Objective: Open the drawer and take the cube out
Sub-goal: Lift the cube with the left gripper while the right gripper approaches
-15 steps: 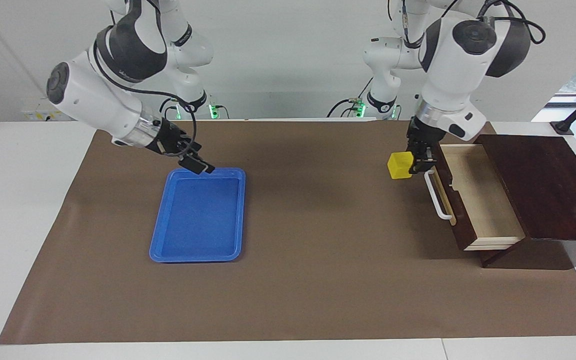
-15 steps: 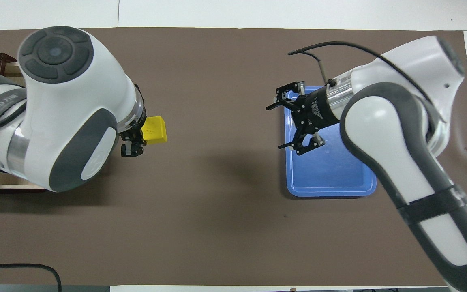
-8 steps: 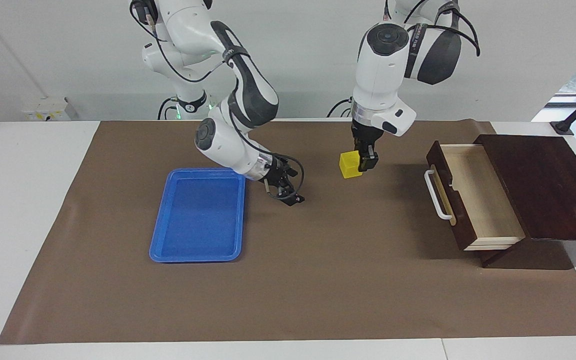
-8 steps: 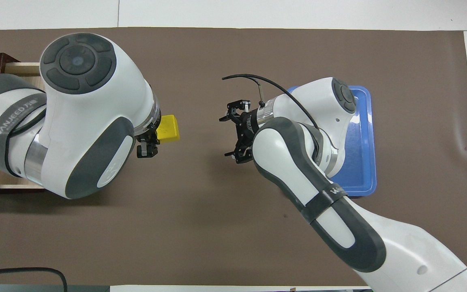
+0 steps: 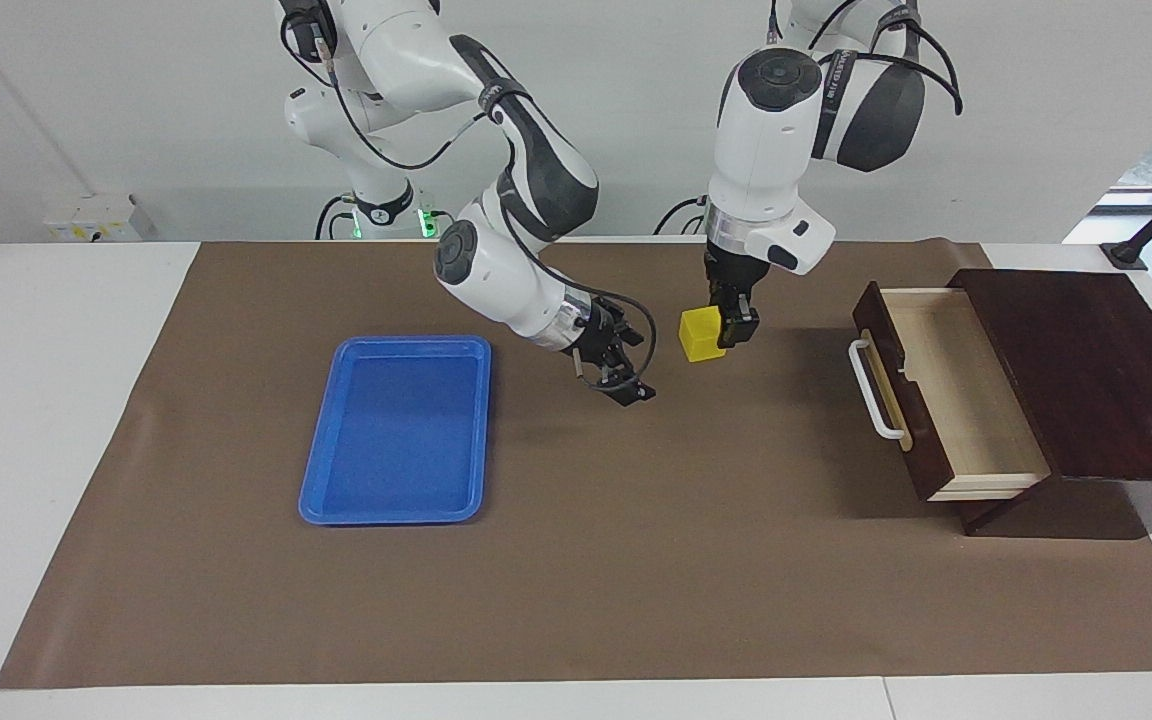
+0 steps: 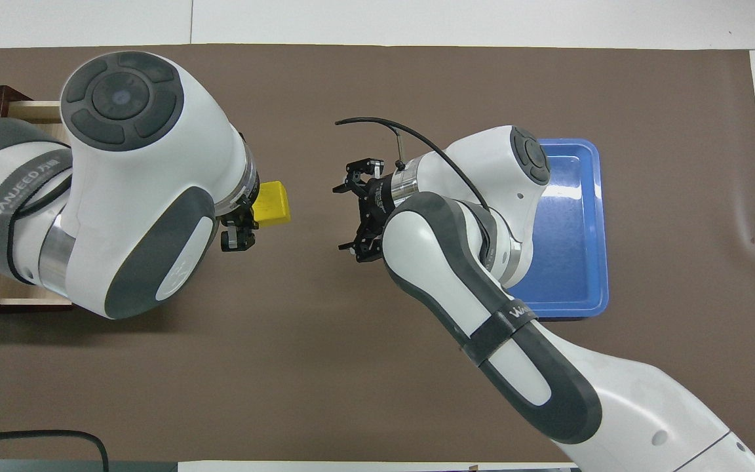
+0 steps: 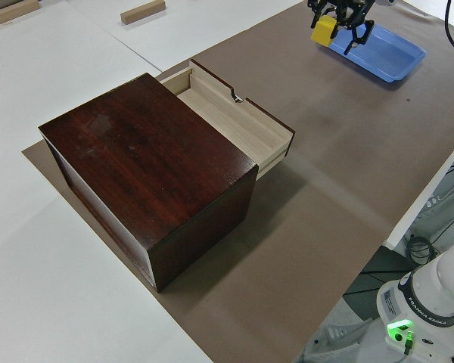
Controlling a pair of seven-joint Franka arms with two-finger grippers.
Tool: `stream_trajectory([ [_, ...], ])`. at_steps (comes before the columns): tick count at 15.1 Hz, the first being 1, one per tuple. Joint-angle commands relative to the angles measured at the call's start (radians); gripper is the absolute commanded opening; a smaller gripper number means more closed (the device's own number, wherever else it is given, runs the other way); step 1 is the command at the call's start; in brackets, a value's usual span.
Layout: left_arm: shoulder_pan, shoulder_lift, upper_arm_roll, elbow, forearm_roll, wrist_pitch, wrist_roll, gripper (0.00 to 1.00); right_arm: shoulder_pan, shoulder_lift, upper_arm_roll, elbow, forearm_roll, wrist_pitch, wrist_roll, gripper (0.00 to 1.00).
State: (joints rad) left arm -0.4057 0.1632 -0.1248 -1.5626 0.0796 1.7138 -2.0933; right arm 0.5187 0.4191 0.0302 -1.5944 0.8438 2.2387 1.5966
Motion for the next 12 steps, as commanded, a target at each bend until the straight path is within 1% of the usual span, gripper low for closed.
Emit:
stream_trajectory([
  [1,-0.007,0.002,0.008,-0.005,0.009,0.02,-0.007,0.0,0.04,0.046,-0.004,0.07,0.008,-0.005,0.04,1.0],
  [4,-0.007,0.002,0.008,-0.005,0.009,0.02,-0.005,0.0,0.049,0.049,-0.004,0.074,-0.005,-0.011,0.061,1.0],
  [5,-0.007,0.002,0.008,-0.007,0.009,0.02,-0.004,0.0,0.066,0.052,-0.004,0.086,-0.011,-0.013,0.074,1.0],
  [8,-0.007,0.002,0.008,-0.007,0.009,0.02,-0.002,0.0,0.067,0.064,-0.004,0.125,-0.015,-0.022,0.091,1.0],
  [12,-0.005,0.001,0.008,-0.011,0.009,0.021,0.001,0.0,0.067,0.059,-0.004,0.126,-0.022,-0.03,0.103,1.0],
])
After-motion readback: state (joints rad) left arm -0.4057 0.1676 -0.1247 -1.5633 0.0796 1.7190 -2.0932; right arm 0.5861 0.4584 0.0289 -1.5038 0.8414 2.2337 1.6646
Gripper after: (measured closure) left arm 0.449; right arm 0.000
